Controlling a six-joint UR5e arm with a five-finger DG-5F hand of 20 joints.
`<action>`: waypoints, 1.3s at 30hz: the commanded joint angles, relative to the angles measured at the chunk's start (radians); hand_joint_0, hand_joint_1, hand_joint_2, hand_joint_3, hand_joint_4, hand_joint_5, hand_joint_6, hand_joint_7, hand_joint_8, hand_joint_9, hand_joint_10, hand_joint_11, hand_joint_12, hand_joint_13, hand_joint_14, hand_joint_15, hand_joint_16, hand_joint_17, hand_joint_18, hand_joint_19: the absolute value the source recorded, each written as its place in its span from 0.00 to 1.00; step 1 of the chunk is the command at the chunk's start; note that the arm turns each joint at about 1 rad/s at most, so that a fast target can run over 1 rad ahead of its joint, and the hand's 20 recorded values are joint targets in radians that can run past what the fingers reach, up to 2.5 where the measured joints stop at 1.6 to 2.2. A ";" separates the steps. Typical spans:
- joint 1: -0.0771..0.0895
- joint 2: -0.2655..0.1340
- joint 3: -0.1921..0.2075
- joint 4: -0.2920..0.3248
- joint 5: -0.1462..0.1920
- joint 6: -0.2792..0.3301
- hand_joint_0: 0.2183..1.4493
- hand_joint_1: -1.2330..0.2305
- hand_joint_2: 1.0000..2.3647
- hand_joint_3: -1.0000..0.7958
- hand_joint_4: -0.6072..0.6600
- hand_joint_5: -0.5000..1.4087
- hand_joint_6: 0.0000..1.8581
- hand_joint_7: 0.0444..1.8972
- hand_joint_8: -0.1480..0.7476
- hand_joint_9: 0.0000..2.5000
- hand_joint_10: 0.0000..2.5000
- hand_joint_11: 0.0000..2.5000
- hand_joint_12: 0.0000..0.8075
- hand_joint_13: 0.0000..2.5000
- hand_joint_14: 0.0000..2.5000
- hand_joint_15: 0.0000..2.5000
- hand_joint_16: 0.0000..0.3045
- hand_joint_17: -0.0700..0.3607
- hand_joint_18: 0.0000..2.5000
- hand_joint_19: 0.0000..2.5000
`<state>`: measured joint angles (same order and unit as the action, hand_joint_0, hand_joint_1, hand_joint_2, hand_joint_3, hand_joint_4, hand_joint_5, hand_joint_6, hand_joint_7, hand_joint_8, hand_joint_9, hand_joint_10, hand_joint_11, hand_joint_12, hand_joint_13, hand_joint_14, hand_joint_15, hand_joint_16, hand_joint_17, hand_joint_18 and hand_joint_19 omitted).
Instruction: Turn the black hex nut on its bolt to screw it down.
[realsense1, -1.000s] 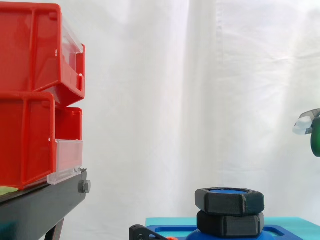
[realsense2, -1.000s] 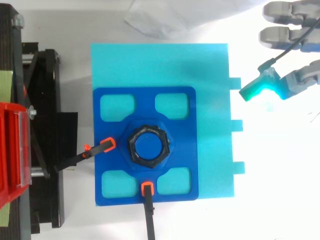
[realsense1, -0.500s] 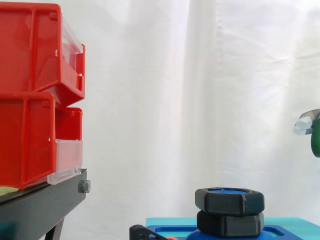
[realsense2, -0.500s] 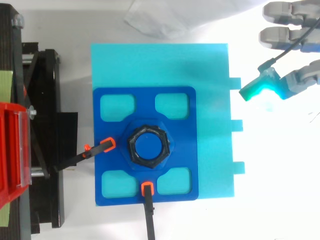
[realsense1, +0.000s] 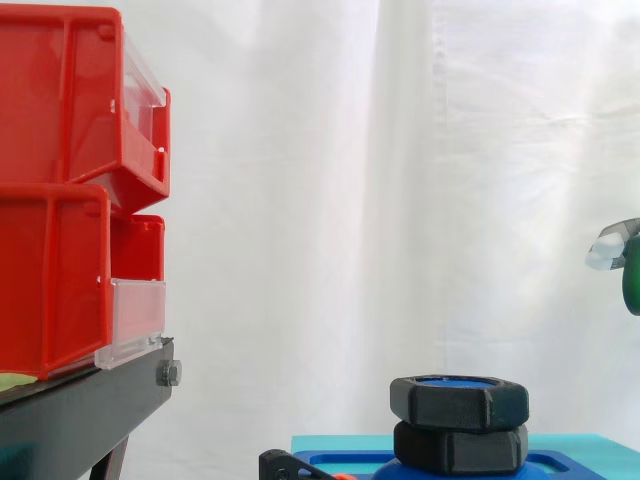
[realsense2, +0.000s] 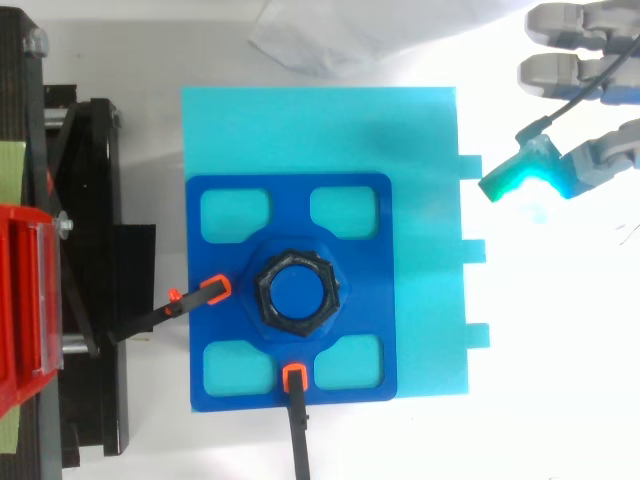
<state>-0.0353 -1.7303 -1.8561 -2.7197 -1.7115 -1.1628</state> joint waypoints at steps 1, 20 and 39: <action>0.000 0.000 0.002 0.000 0.001 0.000 0.18 0.59 0.00 0.28 0.52 0.10 0.27 0.31 0.37 0.02 0.00 0.00 0.47 0.00 0.00 0.00 0.23 0.53 0.06 0.11; -0.002 0.000 0.000 0.000 -0.002 0.000 0.17 0.60 0.00 0.28 0.51 0.10 0.27 0.32 0.36 0.00 0.00 0.00 0.47 0.00 0.00 0.00 0.23 0.52 0.03 0.12; 0.000 0.000 0.000 0.000 0.001 0.000 0.17 0.58 0.00 0.28 0.51 0.10 0.27 0.32 0.35 0.00 0.00 0.00 0.47 0.00 0.00 0.00 0.23 0.52 0.03 0.12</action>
<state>-0.0354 -1.7303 -1.8560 -2.7197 -1.7111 -1.1628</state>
